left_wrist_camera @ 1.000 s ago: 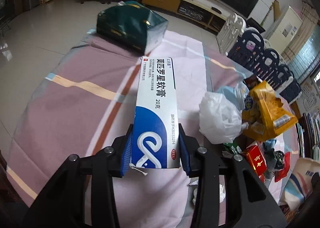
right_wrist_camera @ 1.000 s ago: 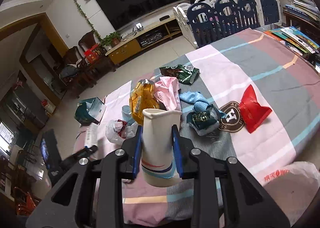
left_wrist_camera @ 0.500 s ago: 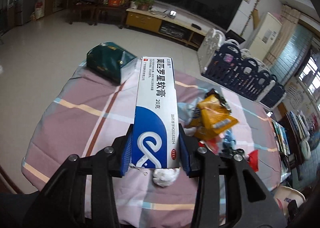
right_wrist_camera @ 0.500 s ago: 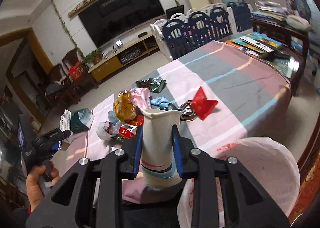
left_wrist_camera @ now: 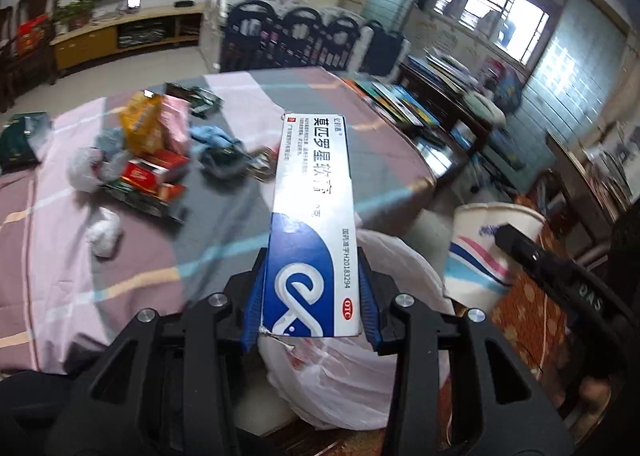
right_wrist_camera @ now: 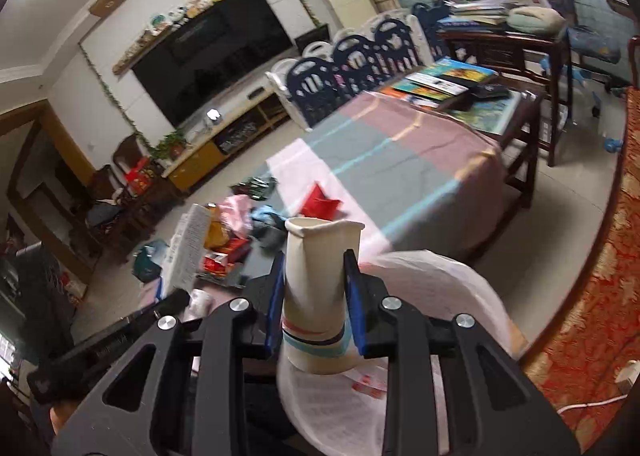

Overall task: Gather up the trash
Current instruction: 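Carry the cup and ointment box to the wastebasket and open both tools, then move both tools back over the table toward the remaining trash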

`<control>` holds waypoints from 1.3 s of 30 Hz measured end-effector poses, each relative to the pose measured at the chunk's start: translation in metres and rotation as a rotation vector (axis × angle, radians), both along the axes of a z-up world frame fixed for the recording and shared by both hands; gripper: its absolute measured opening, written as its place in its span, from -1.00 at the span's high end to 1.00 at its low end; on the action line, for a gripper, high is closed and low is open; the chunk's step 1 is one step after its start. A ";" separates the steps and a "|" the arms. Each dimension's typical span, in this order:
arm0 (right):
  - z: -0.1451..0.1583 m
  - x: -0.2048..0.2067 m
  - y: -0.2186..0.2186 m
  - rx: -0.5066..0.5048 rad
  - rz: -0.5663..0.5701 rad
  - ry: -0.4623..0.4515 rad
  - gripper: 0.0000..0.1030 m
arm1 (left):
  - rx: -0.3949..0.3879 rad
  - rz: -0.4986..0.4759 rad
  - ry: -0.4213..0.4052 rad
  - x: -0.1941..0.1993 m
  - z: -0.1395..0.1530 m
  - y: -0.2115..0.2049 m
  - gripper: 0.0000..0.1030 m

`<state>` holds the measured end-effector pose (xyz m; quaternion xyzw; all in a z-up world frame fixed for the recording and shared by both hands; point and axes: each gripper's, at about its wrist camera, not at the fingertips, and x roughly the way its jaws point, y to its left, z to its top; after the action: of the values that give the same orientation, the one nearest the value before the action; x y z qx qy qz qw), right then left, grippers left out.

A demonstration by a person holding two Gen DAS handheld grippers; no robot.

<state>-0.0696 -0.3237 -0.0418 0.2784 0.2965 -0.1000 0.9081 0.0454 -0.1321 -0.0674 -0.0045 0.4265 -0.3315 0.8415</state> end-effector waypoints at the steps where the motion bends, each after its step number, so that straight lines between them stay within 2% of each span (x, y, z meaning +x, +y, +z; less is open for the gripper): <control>1: -0.007 -0.001 -0.007 0.008 -0.022 0.026 0.43 | 0.002 -0.037 0.021 -0.001 -0.010 -0.008 0.20; 3: -0.018 -0.001 -0.015 0.039 -0.047 0.061 0.42 | 0.023 -0.113 0.067 -0.002 -0.031 -0.024 0.19; 5: -0.030 0.002 -0.019 0.062 -0.068 0.102 0.35 | 0.043 -0.166 0.124 -0.001 -0.048 -0.036 0.07; 7: -0.037 0.000 -0.021 0.081 -0.100 0.121 0.20 | 0.044 -0.173 0.177 -0.003 -0.059 -0.041 -0.33; 9: -0.037 -0.003 -0.026 0.103 -0.110 0.110 0.05 | 0.024 -0.163 0.210 -0.005 -0.062 -0.039 -0.46; 11: -0.034 -0.005 -0.026 0.093 -0.124 0.104 0.01 | 0.023 -0.126 0.201 -0.003 -0.062 -0.032 -0.53; 17: -0.015 -0.008 -0.016 0.041 -0.127 0.071 -0.22 | 0.060 0.080 0.121 0.017 -0.051 -0.004 -0.66; 22: -0.011 0.001 -0.003 -0.004 -0.104 0.077 -0.30 | 0.140 0.223 0.067 0.028 -0.046 0.017 -0.76; 29: -0.014 0.016 0.025 -0.104 -0.068 0.077 -0.52 | 0.244 0.418 -0.050 0.049 -0.035 0.057 -0.80; 36: -0.017 0.044 0.064 -0.198 -0.044 0.040 -0.85 | 0.274 0.532 -0.078 0.071 -0.034 0.100 -0.88; 39: -0.020 0.063 0.079 -0.206 -0.013 0.044 -0.87 | 0.290 0.610 -0.059 0.083 -0.040 0.124 -0.88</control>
<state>-0.0067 -0.2442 -0.0621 0.1835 0.3027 -0.1419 0.9244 0.1284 -0.0077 -0.1076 -0.0024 0.4236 -0.0004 0.9059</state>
